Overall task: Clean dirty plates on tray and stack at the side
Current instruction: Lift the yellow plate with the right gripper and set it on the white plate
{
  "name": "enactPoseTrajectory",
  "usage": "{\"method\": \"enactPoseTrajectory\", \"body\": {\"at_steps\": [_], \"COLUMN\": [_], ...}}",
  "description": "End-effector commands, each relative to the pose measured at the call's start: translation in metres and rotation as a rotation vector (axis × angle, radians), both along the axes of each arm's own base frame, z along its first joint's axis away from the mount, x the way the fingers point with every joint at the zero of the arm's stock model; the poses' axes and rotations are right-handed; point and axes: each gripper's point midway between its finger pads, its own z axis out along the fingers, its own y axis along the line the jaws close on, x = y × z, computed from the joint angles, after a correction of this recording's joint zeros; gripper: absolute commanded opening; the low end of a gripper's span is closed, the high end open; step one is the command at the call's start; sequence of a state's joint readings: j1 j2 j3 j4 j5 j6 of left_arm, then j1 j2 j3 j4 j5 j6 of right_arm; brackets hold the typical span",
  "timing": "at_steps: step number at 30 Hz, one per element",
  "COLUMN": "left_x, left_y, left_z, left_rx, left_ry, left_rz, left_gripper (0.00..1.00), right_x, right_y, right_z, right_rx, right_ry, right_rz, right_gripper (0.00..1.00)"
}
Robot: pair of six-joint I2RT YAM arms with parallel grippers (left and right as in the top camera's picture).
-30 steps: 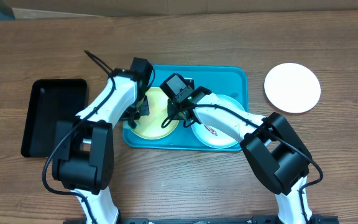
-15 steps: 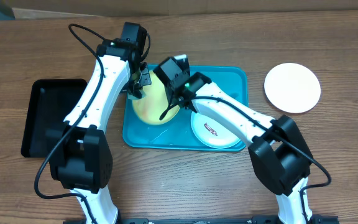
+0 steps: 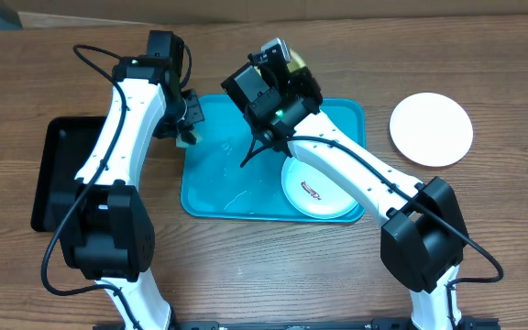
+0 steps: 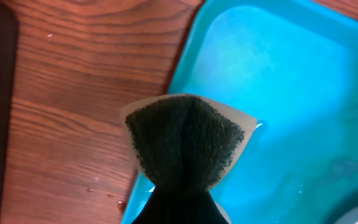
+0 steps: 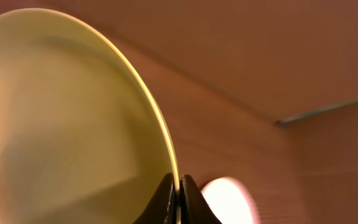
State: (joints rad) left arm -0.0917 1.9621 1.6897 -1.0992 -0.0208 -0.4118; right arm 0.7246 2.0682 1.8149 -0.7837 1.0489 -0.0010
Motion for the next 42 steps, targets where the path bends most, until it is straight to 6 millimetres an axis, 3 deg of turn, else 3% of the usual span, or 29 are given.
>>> {"method": "enactPoseTrajectory", "body": {"at_steps": [1,6,16,19,23,28,31,35,38,42], "left_x": [0.004,0.002,0.000,0.001,0.001,0.001,0.001,0.001,0.001,0.002], "left_y": [-0.013,-0.021,-0.027,-0.027,-0.027,-0.027,-0.027,-0.027,-0.027,-0.027], "left_z": [0.011,0.004,-0.001,0.000,0.000,0.000,0.000,0.000,0.000,0.000], "left_rx": [-0.041,-0.048,-0.054,-0.055,-0.055,-0.055,-0.055,-0.055,-0.055,-0.056], "left_ry": [-0.036,-0.032,-0.027,-0.034,-0.033,-0.034,-0.034,-0.034,-0.035,-0.037], "left_rz": [-0.037,-0.055,-0.068,-0.068,-0.069,-0.068,-0.068,-0.069,-0.069,-0.069], "left_gripper": [0.04,0.04,0.04,0.04,0.04,0.05,0.04,0.04,0.04,0.04], "right_x": [-0.001,-0.001,-0.001,-0.001,-0.003,-0.014,-0.018,-0.006,0.005,0.011], "right_y": [-0.027,-0.031,-0.030,-0.026,-0.026,-0.039,-0.054,-0.088,-0.124,-0.194], "right_z": [0.058,0.071,0.067,0.054,0.022,-0.027,-0.044,-0.044,-0.037,-0.031], "right_rx": [-0.234,-0.324,-0.313,-0.256,-0.061,0.380,0.651,0.943,1.156,1.302], "right_ry": [-0.088,-0.095,-0.084,-0.053,0.021,0.238,0.398,0.486,0.507,0.457], "right_rz": [-0.070,-0.089,-0.077,-0.045,-0.032,-0.099,-0.136,-0.166,-0.170,-0.224], "right_gripper": [0.04,0.04,0.04,0.04,0.04,0.04,0.04,0.04,0.04,0.04]}}
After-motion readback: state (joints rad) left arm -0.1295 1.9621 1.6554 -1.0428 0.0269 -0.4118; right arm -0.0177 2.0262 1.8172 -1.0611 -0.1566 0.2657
